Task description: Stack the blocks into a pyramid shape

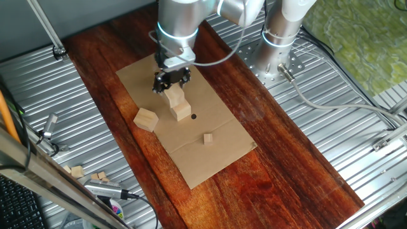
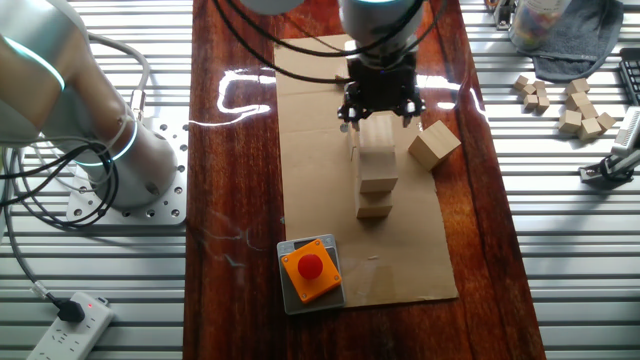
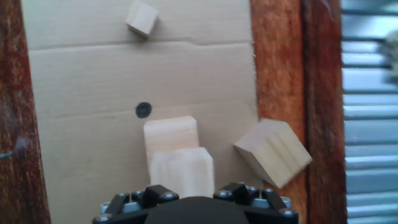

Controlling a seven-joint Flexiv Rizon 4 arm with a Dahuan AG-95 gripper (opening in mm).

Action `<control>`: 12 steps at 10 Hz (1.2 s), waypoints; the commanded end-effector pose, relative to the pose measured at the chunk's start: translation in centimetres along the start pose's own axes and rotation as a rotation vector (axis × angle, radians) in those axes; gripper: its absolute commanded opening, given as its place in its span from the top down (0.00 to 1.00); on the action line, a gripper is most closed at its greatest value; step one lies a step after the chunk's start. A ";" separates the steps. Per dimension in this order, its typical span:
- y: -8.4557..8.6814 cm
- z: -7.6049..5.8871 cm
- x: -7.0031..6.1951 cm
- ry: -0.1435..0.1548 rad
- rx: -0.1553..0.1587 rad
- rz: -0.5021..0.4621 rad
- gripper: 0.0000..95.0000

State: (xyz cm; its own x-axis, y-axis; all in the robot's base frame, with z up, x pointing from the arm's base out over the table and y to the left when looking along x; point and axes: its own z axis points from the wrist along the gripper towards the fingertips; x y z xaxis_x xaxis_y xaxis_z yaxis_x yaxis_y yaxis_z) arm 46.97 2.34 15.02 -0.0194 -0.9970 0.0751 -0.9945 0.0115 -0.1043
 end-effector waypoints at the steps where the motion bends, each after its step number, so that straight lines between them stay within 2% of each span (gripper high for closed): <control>1: -1.6 -0.6 0.7 0.002 -0.019 0.055 1.00; 3: -4.1 -1.1 2.1 0.010 -0.070 0.139 1.00; 4: -5.2 -0.6 2.8 0.016 -0.086 0.199 1.00; 5: -5.8 0.5 3.5 -0.004 -0.087 0.255 1.00; 6: -6.0 1.1 4.0 -0.010 -0.081 0.308 1.00; 7: -6.4 1.9 4.3 0.015 -0.067 0.346 1.00; 8: -6.6 2.6 4.5 0.014 -0.062 0.370 1.00; 9: -6.6 2.7 4.5 -0.004 -0.026 0.371 1.00; 12: -6.5 2.3 4.3 0.013 -0.016 0.403 1.00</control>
State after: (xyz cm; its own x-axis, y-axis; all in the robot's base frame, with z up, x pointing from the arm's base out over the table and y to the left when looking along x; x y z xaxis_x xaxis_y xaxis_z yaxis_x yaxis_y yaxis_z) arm 53.58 -2.21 13.70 -0.4111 -0.9107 0.0410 -0.9073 0.4044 -0.1148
